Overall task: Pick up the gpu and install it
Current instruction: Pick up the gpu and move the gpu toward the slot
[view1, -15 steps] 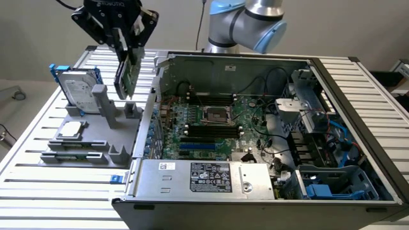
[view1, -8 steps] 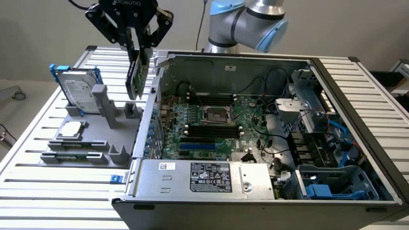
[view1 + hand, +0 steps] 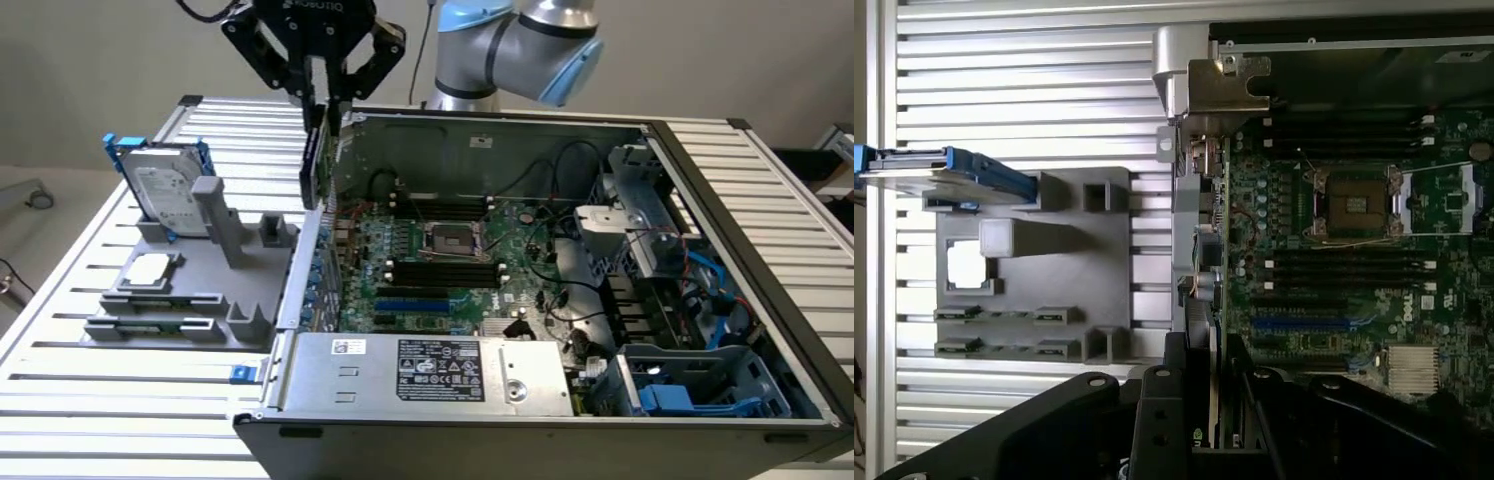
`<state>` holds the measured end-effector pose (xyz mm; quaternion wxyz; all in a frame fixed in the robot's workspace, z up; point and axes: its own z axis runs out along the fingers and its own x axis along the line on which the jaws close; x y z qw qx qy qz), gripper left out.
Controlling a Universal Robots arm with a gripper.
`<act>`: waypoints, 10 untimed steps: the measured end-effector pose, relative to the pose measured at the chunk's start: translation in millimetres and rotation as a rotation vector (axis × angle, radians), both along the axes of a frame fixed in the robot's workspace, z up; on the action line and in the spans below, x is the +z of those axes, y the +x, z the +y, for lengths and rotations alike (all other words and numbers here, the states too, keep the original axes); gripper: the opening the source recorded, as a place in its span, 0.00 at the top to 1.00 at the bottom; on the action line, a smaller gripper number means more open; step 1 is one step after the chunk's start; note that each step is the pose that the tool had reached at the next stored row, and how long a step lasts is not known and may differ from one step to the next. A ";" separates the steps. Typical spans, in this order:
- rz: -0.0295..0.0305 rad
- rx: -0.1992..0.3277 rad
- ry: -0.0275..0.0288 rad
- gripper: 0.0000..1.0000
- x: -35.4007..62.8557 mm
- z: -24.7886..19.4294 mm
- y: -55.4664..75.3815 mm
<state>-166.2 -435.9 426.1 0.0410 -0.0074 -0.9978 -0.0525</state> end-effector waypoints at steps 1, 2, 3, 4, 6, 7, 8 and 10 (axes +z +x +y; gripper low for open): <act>0.0031 0.000 0.0001 0.74 0.2 -0.6 4.5; 0.0062 0.000 0.0000 0.74 0.4 -1.1 9.0; 0.0093 0.000 0.0000 0.74 0.6 -1.8 13.6; 0.0120 0.000 -0.0001 0.74 0.7 -2.5 18.2; 0.0167 0.000 -0.0003 0.74 0.8 -4.0 27.4; 0.0189 0.000 -0.0006 0.74 0.8 -4.8 32.1; 0.0209 0.000 -0.0013 0.74 0.8 -5.5 36.6; 0.0247 0.000 -0.0042 0.74 0.8 -6.9 45.4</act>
